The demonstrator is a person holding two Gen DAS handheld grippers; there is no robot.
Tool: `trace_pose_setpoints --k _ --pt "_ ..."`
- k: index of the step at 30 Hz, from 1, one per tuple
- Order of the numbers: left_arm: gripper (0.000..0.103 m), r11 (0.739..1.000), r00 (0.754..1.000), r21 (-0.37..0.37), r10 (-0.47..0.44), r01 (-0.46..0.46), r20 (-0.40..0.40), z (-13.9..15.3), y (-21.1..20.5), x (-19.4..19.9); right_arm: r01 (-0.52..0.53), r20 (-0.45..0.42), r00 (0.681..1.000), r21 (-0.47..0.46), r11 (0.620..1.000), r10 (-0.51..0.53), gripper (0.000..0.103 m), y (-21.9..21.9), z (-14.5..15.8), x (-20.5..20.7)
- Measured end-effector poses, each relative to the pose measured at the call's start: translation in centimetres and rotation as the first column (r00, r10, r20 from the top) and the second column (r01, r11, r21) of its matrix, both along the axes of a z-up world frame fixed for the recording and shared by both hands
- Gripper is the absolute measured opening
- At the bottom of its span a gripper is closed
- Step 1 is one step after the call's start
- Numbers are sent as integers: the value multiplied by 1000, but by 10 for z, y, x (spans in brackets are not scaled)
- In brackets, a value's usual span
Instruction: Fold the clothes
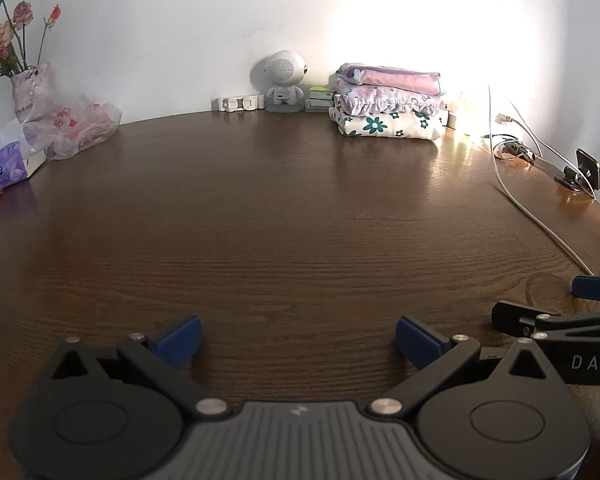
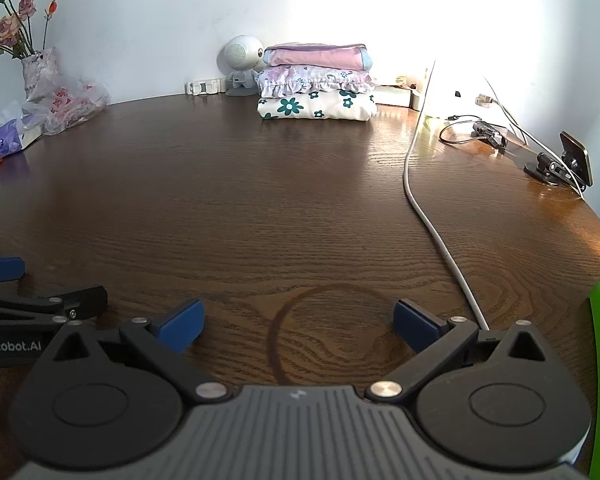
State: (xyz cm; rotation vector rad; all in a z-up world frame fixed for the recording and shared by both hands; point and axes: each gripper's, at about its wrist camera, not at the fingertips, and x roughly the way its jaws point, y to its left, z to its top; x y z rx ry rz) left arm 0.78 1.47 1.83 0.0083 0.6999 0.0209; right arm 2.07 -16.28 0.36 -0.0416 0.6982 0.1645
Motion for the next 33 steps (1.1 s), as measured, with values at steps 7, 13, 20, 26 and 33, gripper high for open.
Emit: trace_pose_setpoints --k 7,13,20,26,33 --pt "103 1000 1000 3 -1 1 0 0 1 -2 1 0 1000 -2 1000 -1 103 0 0 0" --pt "103 1000 1000 0 -9 9 0 1 1 -3 0 0 1000 -3 1000 0 103 -1 -1 1" --pt "103 1000 1000 -1 -9 9 0 1 1 -4 -1 1 1000 -3 1000 1 103 -1 -2 0" --pt "103 1000 1000 -1 -9 9 0 0 1 -4 1 1 1000 -3 1000 -1 102 -1 -3 0" --pt "103 1000 1000 -1 5 -5 0 0 1 -1 5 1 1000 0 1000 -5 103 -1 -3 0"
